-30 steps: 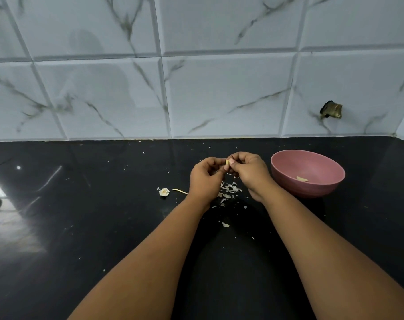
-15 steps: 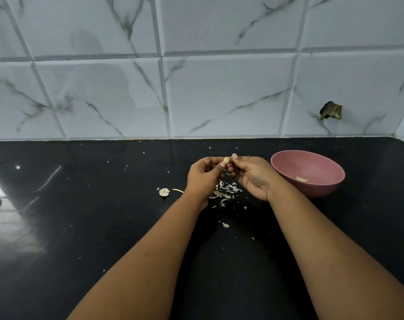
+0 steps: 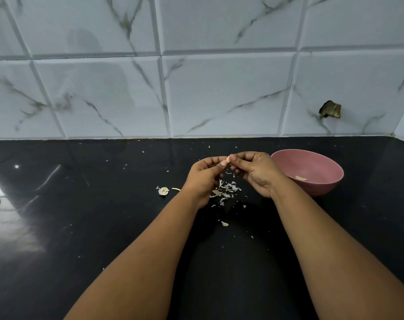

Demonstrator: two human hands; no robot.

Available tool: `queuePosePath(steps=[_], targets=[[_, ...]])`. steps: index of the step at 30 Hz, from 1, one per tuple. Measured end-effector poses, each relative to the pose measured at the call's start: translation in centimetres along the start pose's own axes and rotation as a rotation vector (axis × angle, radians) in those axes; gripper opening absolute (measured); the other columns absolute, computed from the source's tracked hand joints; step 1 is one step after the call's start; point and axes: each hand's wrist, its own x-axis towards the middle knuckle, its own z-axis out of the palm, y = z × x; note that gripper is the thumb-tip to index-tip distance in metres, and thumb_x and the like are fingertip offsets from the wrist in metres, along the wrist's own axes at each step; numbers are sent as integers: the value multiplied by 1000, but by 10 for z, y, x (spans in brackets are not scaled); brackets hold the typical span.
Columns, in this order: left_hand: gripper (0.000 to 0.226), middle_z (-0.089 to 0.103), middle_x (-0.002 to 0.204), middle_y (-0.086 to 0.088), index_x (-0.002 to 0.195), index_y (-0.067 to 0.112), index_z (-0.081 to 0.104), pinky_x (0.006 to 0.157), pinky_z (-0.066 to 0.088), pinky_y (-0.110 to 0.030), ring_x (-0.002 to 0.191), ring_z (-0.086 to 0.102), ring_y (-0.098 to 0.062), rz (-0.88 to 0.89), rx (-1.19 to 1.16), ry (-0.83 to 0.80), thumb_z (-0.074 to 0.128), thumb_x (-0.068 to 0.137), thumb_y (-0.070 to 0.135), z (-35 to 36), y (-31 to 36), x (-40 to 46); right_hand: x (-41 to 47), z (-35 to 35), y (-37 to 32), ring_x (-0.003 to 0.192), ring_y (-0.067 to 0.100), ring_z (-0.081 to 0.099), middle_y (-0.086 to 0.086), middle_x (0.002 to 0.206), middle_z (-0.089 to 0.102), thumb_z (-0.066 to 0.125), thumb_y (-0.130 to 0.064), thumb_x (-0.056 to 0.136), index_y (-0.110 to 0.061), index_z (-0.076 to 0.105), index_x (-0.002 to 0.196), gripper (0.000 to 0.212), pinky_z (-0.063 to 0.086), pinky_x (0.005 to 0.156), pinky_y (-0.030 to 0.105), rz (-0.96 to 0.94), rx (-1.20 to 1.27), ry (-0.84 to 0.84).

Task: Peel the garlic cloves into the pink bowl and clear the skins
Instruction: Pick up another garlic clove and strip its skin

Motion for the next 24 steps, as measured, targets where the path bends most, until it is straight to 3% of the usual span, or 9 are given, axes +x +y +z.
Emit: queuePosePath(steps=[4, 11, 19, 24], targets=[[8, 64, 74, 2, 92, 12, 71, 44, 32, -12, 51, 45, 0, -65, -39, 8, 64, 93, 9, -1, 0, 0, 0, 1, 2, 59, 6, 58, 0, 63, 67, 66, -4, 87, -9, 72, 78, 12, 50, 60, 14, -40, -72, 9], [12, 68, 70, 4, 91, 13, 71, 43, 33, -11, 50, 48, 1, -138, -94, 24, 60, 94, 8, -2, 1, 1, 1, 4, 3, 62, 5, 60, 4, 68, 65, 56, -1, 94, -3, 68, 86, 15, 51, 59, 14, 13, -2, 18], [19, 62, 68, 9, 96, 18, 65, 47, 38, -14, 54, 50, -2, -140, -96, 48, 50, 100, 7, 4, 2, -2, 1, 0, 2, 63, 10, 58, 3, 68, 70, 74, -9, 83, -14, 74, 73, 11, 48, 61, 21, -18, -126, 202], [20, 63, 72, 7, 96, 18, 64, 50, 39, -17, 59, 49, -5, -138, -113, 56, 48, 101, 6, 4, 4, -2, -1, 3, 3, 53, 4, 58, -1, 62, 68, 80, -4, 74, -11, 72, 74, 11, 46, 52, 15, -55, -188, 181]])
